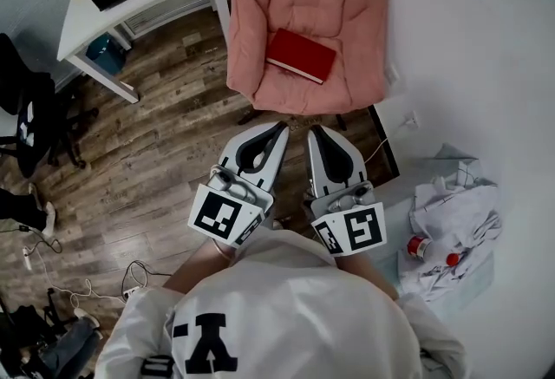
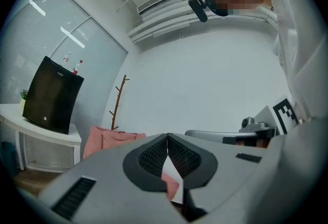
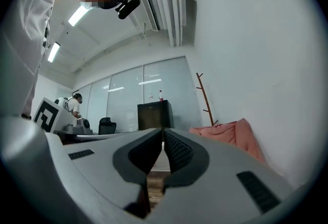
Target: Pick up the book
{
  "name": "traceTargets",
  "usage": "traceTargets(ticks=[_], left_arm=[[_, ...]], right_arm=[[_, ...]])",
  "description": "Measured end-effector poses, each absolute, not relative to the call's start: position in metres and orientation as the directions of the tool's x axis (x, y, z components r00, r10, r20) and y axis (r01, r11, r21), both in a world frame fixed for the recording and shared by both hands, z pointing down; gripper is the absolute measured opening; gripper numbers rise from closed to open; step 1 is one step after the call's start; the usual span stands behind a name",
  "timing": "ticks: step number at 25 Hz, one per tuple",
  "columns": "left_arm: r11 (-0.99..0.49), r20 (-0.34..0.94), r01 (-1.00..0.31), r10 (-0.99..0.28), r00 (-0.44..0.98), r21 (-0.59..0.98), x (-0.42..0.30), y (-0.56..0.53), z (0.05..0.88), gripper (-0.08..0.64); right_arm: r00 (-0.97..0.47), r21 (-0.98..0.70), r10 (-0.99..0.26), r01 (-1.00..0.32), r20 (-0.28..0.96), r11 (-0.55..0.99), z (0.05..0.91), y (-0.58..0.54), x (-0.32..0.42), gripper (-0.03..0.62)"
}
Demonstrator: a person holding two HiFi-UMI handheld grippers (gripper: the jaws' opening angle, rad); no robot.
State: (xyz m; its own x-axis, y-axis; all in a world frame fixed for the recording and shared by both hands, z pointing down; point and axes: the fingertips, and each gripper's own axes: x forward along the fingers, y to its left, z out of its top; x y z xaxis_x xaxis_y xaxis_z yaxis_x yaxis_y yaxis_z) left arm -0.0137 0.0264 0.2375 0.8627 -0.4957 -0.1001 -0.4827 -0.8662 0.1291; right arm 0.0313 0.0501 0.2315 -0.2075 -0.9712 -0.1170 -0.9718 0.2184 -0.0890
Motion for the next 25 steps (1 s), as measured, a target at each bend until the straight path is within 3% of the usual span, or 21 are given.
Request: traceTargets(ticks=[17, 25], left_arm=[[-0.919, -0.07, -0.378, -0.387, 0.92, 0.113, 0.056, -0.197, 0.239, 0.005], [-0.925, -0.054, -0.356, -0.365, 0.929, 0.137, 0.065, -0.259, 0.247, 0.005]], right_arm=[[-0.082, -0.095, -0.988, -0.991, -0.131, 0.095, 0.223, -0.172, 0.1, 0.032], [-0.037, -0.1, -0.996, -0.994, -0.085, 0.045, 0.234, -0.225, 0.111, 0.033]])
